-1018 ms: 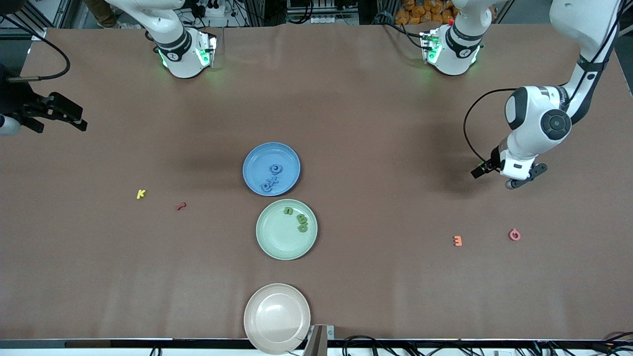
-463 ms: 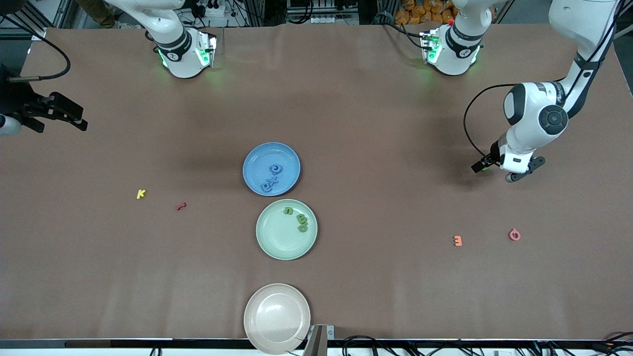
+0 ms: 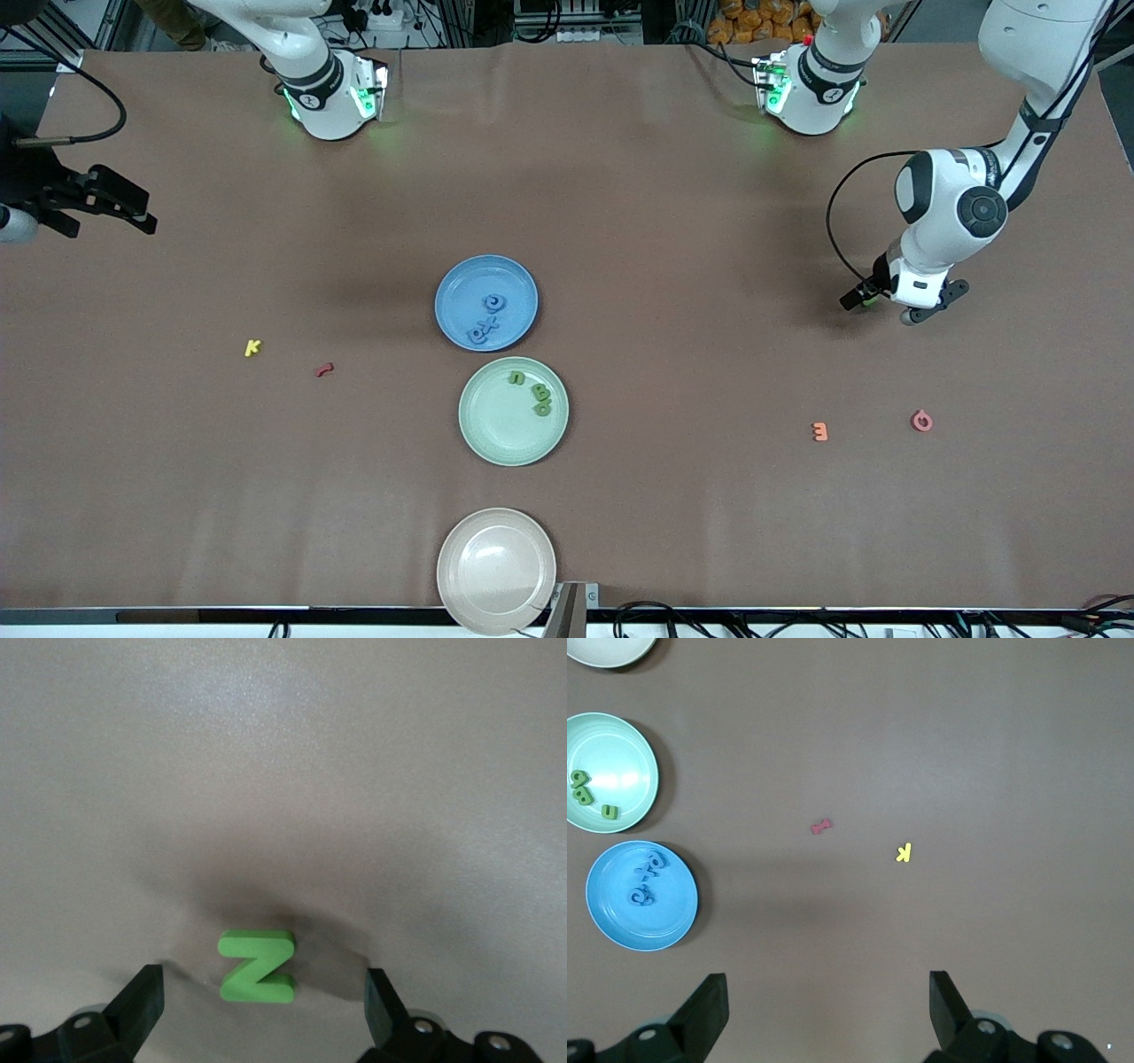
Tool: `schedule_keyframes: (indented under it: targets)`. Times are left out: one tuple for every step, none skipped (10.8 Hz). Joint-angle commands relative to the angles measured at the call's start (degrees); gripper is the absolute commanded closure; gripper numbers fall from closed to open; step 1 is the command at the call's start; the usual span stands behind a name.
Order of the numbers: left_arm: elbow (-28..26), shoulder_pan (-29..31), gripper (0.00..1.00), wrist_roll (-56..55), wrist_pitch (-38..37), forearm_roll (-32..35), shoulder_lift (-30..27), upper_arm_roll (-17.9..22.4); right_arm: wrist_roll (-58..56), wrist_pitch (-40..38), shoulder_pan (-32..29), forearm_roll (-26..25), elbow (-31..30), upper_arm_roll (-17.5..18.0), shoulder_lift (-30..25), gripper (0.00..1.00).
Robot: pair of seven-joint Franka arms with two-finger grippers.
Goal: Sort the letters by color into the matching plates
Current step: 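Carry the green Z over the green plate with the left gripper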
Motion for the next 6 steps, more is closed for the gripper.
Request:
schedule_keyframes:
  targets:
    - [-0.4, 0.4, 0.55, -0.7, 2.5, 3.9, 0.6, 1.4, -0.2, -0.5, -0.3, 0.4, 0.3, 0.0, -0.3, 0.00]
    - [-0.4, 0.4, 1.00, -0.7, 2.5, 4.0, 0.6, 1.4, -0.5, -0.4, -0.3, 0.4, 0.3, -0.1, -0.3, 0.00]
    - [-0.4, 0.4, 1.00, -0.5, 2.5, 4.0, 0.6, 1.4, -0.4, -0.4, -0.4, 0.4, 0.3, -0.1, -0.3, 0.00]
    - [-0.4, 0.3, 1.00, -0.5, 2.5, 4.1, 0.5, 1.4, -0.3, -0.2, -0.4, 0.4, 0.3, -0.1, -0.3, 0.00]
    - [-0.5, 0.2, 1.00, -0.5, 2.5, 4.0, 0.4, 1.3, -0.5, -0.3, -0.4, 0.4, 0.3, -0.1, -0.2, 0.00]
    - [-0.4, 0.0, 1.00, -0.5, 2.5, 4.1, 0.4, 1.3, -0.6, -0.3, -0.4, 0.4, 0.2, -0.1, -0.2, 0.00]
